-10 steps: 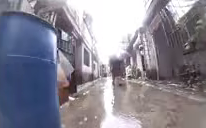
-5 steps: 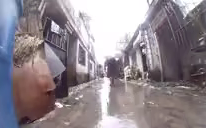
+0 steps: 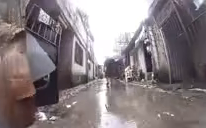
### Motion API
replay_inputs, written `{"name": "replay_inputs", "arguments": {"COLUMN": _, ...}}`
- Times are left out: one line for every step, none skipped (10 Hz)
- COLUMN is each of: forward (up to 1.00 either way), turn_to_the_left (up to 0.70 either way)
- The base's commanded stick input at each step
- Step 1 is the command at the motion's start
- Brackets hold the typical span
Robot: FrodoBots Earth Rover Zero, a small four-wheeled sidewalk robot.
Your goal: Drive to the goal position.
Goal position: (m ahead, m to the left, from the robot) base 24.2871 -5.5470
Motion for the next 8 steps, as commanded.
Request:
{"name": "replay_inputs", "arguments": {"forward": 0.99, "turn_to_the_left": 0.04}}
{"name": "replay_inputs", "arguments": {"forward": 0.99, "turn_to_the_left": 0.28}}
{"name": "replay_inputs", "arguments": {"forward": 0.99, "turn_to_the_left": 0.00}}
{"name": "replay_inputs", "arguments": {"forward": 0.99, "turn_to_the_left": 0.00}}
{"name": "replay_inputs", "arguments": {"forward": 0.99, "turn_to_the_left": 0.00}}
{"name": "replay_inputs", "arguments": {"forward": 0.99, "turn_to_the_left": 0.00}}
{"name": "replay_inputs", "arguments": {"forward": 0.99, "turn_to_the_left": 0.00}}
{"name": "replay_inputs", "arguments": {"forward": 0.99, "turn_to_the_left": 0.00}}
